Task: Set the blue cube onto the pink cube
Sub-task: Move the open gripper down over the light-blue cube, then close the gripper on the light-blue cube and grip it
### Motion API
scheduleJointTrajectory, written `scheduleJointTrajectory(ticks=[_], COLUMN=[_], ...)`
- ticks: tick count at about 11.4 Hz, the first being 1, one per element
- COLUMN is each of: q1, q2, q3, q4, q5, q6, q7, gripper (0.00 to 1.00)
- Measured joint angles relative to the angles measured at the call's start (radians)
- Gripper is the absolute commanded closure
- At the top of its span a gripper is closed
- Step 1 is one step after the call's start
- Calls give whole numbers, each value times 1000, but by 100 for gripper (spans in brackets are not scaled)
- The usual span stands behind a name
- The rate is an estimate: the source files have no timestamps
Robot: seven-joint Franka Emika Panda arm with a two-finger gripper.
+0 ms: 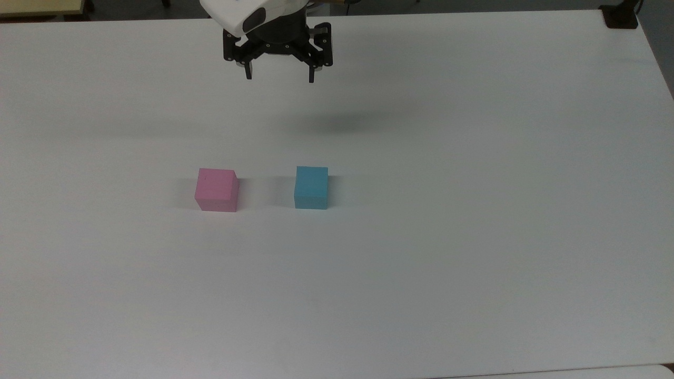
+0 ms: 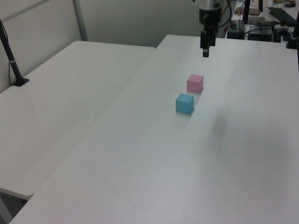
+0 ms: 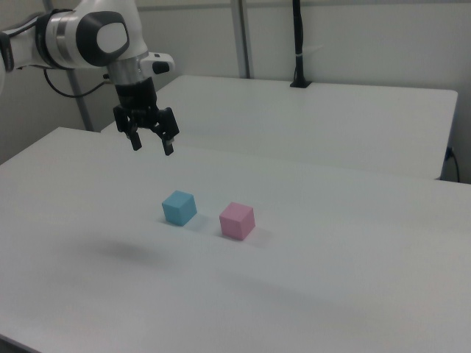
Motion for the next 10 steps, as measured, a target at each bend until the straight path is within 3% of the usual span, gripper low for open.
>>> scheduleJointTrajectory(ticks=[4,10], q1=[-14,15], q2=[19,249], q3=[0,11], q4=[-7,-23], q5=[47,63], q6=[65,293], q7=[2,118], gripper=[0,0])
